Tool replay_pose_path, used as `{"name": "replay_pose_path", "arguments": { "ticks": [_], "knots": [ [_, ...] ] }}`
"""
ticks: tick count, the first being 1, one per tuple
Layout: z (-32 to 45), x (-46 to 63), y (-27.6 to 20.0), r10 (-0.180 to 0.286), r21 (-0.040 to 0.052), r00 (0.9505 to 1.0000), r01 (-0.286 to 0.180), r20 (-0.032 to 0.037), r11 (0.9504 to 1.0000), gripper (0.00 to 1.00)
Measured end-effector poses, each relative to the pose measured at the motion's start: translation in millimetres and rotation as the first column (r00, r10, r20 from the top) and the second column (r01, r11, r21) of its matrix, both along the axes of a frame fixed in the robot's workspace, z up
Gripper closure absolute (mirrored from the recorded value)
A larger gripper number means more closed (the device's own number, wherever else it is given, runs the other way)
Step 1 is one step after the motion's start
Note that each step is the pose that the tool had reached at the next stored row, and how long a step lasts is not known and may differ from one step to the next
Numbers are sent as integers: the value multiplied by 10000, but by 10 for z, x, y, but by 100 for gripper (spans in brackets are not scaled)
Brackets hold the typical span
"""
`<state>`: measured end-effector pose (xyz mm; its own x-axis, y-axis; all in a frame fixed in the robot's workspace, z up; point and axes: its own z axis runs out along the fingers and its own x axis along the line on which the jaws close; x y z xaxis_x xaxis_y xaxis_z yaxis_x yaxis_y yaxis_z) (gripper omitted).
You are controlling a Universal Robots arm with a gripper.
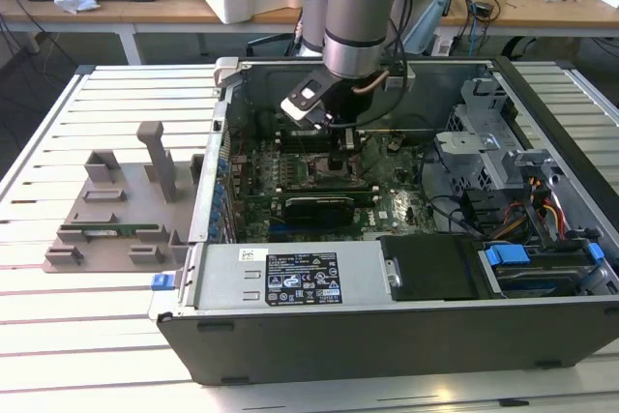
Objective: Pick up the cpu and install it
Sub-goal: 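Place the cpu into insertion slot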
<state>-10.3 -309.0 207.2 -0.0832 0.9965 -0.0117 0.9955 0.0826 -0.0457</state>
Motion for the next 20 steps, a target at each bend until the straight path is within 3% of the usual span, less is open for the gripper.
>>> {"name": "replay_pose_path", "arguments": {
  "ticks": [3,12,14,16,20],
  "knots": [
    [302,0,-4,-1,-26,10000,1,-14,10000,89],
    [768,0,-4,-1,-26,10000,1,-14,10000,89],
    [938,0,-4,-1,-25,10000,1,-14,10000,89],
    [1010,0,-4,-1,-24,10000,1,-14,10000,89],
    [1011,0,-4,0,-23,10000,0,-14,10000,89]
  ]
}}
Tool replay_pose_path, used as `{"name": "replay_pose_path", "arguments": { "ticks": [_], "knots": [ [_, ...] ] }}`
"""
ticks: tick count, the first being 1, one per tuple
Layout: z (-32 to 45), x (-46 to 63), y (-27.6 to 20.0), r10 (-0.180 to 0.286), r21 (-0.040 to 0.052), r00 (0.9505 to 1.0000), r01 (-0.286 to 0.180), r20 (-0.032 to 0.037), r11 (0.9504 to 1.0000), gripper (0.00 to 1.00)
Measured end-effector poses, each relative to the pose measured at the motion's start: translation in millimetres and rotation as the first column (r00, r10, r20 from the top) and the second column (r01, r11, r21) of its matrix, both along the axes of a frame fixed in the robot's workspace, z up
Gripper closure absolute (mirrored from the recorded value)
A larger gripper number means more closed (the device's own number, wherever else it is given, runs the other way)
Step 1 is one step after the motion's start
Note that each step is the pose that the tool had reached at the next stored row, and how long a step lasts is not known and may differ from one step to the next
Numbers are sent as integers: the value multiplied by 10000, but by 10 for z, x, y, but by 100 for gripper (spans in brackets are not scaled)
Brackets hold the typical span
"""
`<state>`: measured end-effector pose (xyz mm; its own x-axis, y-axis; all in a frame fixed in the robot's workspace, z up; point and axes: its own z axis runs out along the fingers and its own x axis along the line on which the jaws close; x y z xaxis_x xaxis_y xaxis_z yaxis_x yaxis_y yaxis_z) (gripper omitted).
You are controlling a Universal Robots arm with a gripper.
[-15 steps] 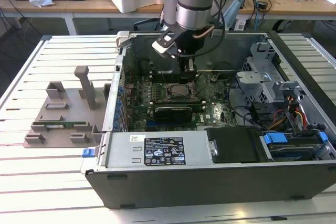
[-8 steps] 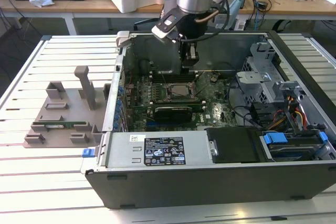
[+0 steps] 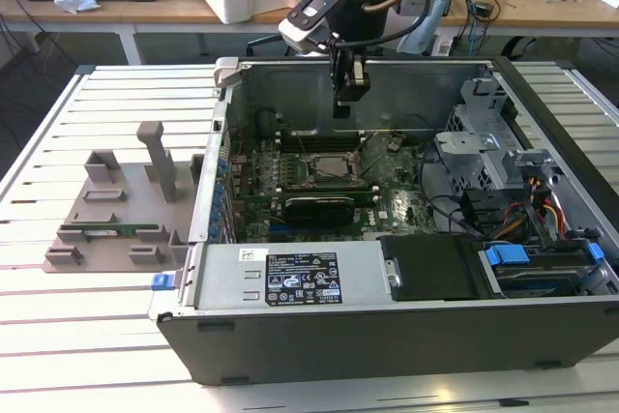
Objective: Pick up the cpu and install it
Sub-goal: 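Place the cpu into insertion slot, then close the cpu cover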
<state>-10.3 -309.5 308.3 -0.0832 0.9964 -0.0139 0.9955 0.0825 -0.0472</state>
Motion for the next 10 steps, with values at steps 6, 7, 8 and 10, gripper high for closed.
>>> {"name": "replay_pose_path", "arguments": {
  "ticks": [6,7,8,10],
  "knots": [
    [-2,266,0,0,1,10000,0,-16,10000,89],
    [-4,312,0,0,1,10000,0,-20,10000,89],
    [-6,356,1,1,1,10000,-1,-24,10000,89],
    [-15,448,2,0,-3,10000,0,-37,10000,89]
  ]
}}
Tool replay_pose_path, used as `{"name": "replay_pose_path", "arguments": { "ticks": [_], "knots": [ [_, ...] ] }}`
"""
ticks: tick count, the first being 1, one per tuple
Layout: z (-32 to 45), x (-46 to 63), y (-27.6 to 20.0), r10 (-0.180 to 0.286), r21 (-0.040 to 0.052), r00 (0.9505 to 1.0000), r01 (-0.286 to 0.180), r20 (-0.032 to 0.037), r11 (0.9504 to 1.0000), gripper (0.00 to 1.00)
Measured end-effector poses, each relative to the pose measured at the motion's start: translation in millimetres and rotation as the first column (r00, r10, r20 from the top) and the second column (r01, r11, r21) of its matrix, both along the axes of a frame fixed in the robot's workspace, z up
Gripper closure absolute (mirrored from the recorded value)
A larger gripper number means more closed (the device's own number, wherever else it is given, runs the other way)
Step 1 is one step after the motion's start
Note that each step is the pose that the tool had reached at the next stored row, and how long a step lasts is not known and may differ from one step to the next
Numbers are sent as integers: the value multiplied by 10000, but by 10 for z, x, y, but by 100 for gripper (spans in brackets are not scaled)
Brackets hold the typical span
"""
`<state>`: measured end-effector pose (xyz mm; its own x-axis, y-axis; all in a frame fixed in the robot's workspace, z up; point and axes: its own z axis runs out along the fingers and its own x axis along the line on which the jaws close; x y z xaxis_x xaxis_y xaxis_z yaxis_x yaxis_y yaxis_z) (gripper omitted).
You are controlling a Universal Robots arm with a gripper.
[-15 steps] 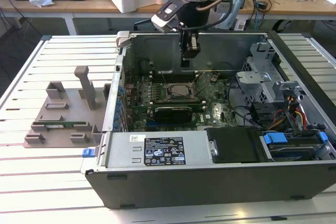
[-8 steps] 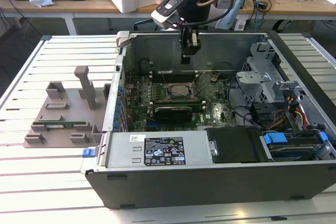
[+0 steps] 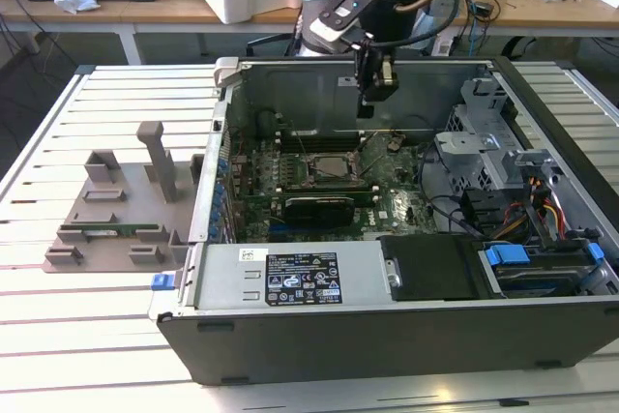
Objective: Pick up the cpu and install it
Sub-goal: 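Close the cpu cover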
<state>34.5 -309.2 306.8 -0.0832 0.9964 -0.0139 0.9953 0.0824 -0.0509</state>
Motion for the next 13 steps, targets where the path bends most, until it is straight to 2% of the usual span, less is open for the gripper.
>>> {"name": "replay_pose_path", "arguments": {
  "ticks": [1,3,4,6,9,13],
  "knots": [
    [-21,96,2,1,-5,10000,-1,-16,10000,89],
    [-138,320,8,1,-4,10000,-1,-46,10000,89],
    [-173,356,9,0,-5,10000,0,-48,10000,89],
    [-224,383,8,-27,-6,10000,27,-50,10000,89],
    [-339,434,9,-87,-4,9999,87,-51,10000,89],
    [-447,439,15,-171,-5,9998,171,-53,9999,89]
  ]
}}
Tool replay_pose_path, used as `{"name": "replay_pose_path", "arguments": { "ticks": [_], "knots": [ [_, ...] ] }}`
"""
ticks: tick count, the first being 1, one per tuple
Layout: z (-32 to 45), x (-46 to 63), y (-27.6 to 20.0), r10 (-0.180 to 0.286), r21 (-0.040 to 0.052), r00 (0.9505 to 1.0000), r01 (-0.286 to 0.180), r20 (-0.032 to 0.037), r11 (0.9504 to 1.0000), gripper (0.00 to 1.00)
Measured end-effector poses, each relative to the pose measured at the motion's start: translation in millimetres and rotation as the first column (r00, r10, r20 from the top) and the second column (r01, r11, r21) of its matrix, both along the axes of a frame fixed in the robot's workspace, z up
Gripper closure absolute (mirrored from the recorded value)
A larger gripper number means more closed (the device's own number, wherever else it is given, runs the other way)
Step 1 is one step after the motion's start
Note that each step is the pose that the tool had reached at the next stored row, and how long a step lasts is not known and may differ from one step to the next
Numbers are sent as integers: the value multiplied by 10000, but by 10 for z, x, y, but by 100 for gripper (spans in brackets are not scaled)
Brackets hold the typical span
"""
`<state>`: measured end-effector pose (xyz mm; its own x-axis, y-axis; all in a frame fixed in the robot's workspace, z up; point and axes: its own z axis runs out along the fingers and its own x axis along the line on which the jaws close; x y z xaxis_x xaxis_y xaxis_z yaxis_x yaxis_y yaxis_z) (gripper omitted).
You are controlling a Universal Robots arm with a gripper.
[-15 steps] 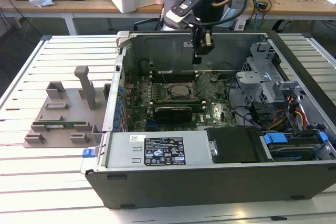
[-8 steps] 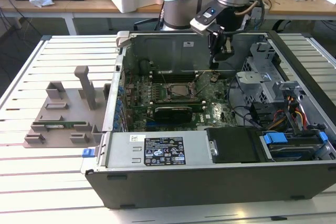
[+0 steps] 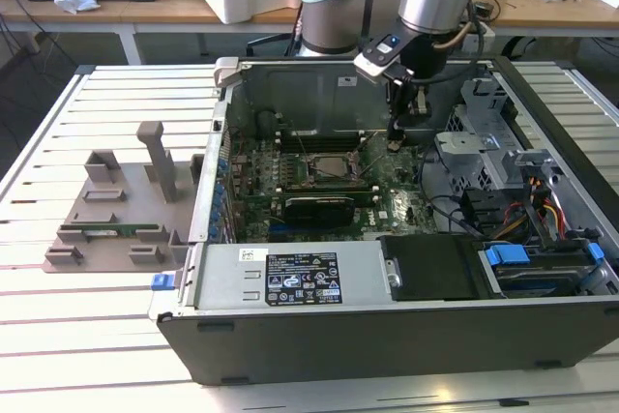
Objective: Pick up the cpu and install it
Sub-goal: 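Close the cpu cover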
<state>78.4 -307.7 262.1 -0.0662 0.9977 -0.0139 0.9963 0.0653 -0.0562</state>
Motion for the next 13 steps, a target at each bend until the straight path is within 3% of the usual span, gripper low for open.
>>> {"name": "replay_pose_path", "arguments": {
  "ticks": [4,13],
  "knots": [
    [-95,-41,5,-7,-1,10000,7,-1,10000,89],
    [-111,-219,4,-8,1,10000,8,0,10000,89]
  ]
}}
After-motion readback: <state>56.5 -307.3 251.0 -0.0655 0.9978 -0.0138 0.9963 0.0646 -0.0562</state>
